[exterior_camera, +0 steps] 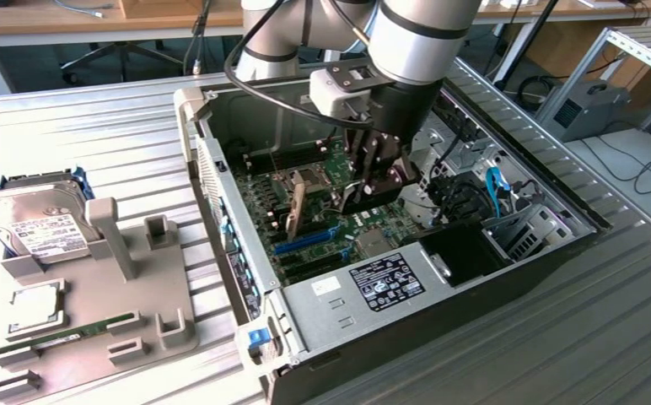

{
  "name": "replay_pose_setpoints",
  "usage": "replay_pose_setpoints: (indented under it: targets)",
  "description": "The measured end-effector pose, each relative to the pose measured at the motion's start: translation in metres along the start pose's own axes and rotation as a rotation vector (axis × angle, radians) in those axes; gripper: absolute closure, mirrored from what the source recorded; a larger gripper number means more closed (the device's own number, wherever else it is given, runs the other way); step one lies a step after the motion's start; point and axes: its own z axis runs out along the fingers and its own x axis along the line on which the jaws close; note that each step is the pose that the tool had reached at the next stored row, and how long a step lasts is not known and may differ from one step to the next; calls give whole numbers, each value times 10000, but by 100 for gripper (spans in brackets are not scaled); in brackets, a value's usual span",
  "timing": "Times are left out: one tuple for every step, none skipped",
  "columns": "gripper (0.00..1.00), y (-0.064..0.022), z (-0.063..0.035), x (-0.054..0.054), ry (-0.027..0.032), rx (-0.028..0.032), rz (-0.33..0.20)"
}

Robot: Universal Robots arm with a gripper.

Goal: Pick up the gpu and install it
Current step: 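Insert the gpu into the slot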

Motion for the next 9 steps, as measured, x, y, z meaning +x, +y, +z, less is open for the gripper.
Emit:
replay_pose_setpoints:
  targets:
    - [74, 0, 2, 0, -1, 1, -1]
    - [74, 0, 4, 0, -1, 0, 0]
    - [74, 0, 12, 0, -1, 1, 0]
    - [74, 0, 19, 0, -1, 0, 0]
    - [74, 0, 20, 0, 0, 0, 0]
    - [74, 0, 22, 0, -1, 0, 0]
    - [74, 0, 24, 1, 0, 0, 0]
    - [74, 0, 26, 1, 0, 0, 0]
    - [74, 0, 27, 1, -1, 0, 0]
